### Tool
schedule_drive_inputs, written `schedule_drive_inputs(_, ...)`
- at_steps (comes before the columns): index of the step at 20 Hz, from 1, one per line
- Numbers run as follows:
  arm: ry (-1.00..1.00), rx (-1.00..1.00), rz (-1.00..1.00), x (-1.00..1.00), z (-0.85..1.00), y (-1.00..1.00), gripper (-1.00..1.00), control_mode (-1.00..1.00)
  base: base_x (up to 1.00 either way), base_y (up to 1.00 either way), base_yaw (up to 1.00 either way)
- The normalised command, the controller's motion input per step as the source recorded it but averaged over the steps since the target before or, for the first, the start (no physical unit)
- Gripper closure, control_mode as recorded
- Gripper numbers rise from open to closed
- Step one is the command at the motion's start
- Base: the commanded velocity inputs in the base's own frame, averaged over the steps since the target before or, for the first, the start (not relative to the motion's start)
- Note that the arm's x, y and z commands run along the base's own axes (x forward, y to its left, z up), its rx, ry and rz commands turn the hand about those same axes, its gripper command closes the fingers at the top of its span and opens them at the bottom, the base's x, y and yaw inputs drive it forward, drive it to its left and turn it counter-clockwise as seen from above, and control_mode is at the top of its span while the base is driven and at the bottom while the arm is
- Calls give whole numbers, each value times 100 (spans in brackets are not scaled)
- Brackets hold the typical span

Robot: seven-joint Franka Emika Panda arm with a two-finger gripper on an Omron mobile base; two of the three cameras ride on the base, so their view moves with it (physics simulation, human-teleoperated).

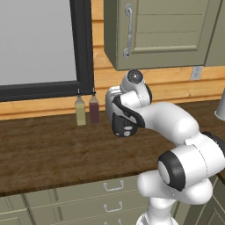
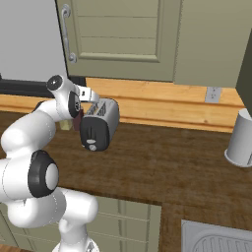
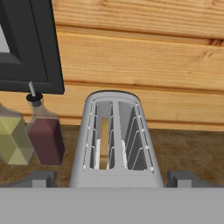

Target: Start the toaster. Once the lever pops up, take the bread to the plate on the dining counter.

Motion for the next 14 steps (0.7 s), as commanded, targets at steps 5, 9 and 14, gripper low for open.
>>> schedule_drive_inputs(5, 0, 0, 0, 0, 0, 0, -100, -100, 0, 0, 0)
schedule_drive_inputs(9, 0, 0, 0, 0, 0, 0, -100, -100, 0, 0, 0)
schedule_drive_inputs(14, 0, 0, 0, 0, 0, 0, -100, -100, 0, 0, 0)
